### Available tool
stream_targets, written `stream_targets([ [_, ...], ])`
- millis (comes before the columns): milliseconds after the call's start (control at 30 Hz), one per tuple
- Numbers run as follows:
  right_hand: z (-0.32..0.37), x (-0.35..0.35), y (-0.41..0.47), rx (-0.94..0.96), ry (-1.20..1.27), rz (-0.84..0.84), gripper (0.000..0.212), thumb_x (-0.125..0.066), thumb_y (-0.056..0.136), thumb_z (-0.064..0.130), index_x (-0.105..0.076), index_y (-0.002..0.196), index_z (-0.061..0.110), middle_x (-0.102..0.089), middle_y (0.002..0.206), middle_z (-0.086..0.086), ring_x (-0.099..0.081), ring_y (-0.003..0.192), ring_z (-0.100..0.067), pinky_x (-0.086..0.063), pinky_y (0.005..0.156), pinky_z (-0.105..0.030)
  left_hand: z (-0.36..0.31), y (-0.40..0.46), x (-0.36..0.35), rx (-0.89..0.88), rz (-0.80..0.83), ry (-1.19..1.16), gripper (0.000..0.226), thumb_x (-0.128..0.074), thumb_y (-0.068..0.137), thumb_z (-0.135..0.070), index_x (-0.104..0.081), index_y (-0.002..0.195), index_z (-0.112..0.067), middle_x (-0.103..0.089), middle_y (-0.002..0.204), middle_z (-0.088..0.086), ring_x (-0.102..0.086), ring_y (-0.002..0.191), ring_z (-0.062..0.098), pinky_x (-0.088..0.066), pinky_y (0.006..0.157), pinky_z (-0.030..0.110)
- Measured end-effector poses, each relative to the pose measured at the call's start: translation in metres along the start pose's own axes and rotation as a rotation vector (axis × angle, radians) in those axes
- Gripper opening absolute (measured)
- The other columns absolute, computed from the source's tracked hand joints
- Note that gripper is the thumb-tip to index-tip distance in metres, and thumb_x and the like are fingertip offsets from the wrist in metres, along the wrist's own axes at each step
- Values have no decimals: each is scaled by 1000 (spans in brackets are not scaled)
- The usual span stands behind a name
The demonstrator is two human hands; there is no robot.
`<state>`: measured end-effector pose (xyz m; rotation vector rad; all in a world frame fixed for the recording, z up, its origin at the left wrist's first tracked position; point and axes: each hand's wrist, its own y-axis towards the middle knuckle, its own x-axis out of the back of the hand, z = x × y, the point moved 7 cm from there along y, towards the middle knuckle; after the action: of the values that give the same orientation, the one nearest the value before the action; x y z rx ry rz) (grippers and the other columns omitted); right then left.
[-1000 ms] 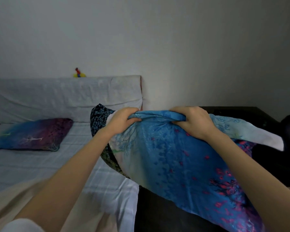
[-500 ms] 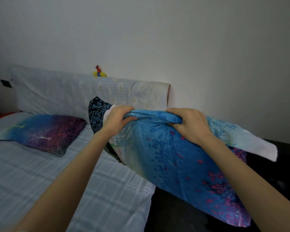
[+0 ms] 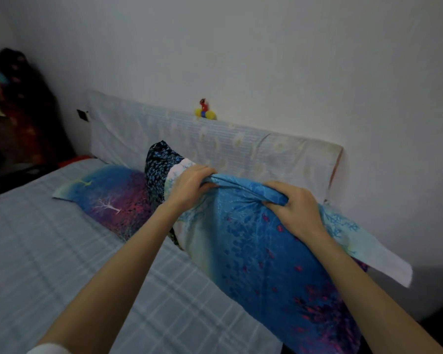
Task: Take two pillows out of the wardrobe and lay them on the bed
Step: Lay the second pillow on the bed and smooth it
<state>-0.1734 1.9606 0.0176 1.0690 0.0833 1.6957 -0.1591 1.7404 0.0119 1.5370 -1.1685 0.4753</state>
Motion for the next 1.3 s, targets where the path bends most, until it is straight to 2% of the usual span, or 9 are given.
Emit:
stream_targets([
  [233,-66,-79,70,-23,216,87,31,-71,75,15,-68,105,25,-67,90,14,-63,82,-8,-53,74,-32,78,36,-27,109,24,166,13,-61,86,-17,-61,89,-5,-63,85,14,-56,82,32,-40,68,39],
  [400,-121,-145,112,-52,388,185,37,-73,73,10,-68,107,21,-58,93,31,-56,87,13,-45,75,-5,126,56,-45,210,62,289,13,-62,84,-15,-63,89,-3,-65,86,17,-57,84,33,-41,72,40],
  [500,-154,-185,135,-109,520,265,38,-74,73,7,-67,108,19,-58,94,29,-55,84,22,-43,74,0,151,63,-57,257,112,361,15,-62,83,-16,-62,91,-3,-64,87,17,-58,84,33,-42,72,40],
  [600,-178,-223,149,-147,618,335,40,-73,73,7,-66,109,23,-64,99,20,-58,89,15,-45,77,-4,176,66,-70,291,139,444,18,-57,82,-21,-63,87,-4,-64,81,16,-60,77,32,-44,67,36],
  [733,-193,-268,159,-221,741,420,41,-71,75,8,-66,93,44,-65,89,37,-61,88,13,-46,75,-6,214,69,-85,360,211,509,9,-64,81,-13,-64,87,-6,-66,83,13,-60,78,31,-46,69,38],
  [833,-205,-302,158,-323,825,466,43,-71,75,8,-64,89,47,-67,90,34,-63,89,8,-48,75,-9,245,70,-96,419,282,526,14,-68,78,-11,-65,91,-8,-66,86,11,-60,82,31,-48,72,40],
  [1067,-280,-380,122,-733,861,450,28,-73,75,8,-69,89,32,-72,93,6,-68,86,-9,-56,80,-32,324,79,-197,452,511,422,26,-58,87,-23,-61,105,-5,-63,102,16,-55,102,28,-39,89,36],
  [1167,-336,-396,106,-891,793,359,26,-72,74,0,-68,97,11,-71,97,-13,-66,93,-30,-53,87,-47,346,90,-267,404,550,361,28,-55,87,-22,-60,107,-3,-62,104,18,-54,103,30,-37,91,37],
  [1300,-404,-410,94,-963,657,338,31,-71,75,3,-65,105,7,-69,101,-13,-64,95,-31,-50,90,-48,367,106,-358,378,568,313,29,-49,91,-23,-57,113,-7,-59,112,15,-51,108,29,-30,92,33],
])
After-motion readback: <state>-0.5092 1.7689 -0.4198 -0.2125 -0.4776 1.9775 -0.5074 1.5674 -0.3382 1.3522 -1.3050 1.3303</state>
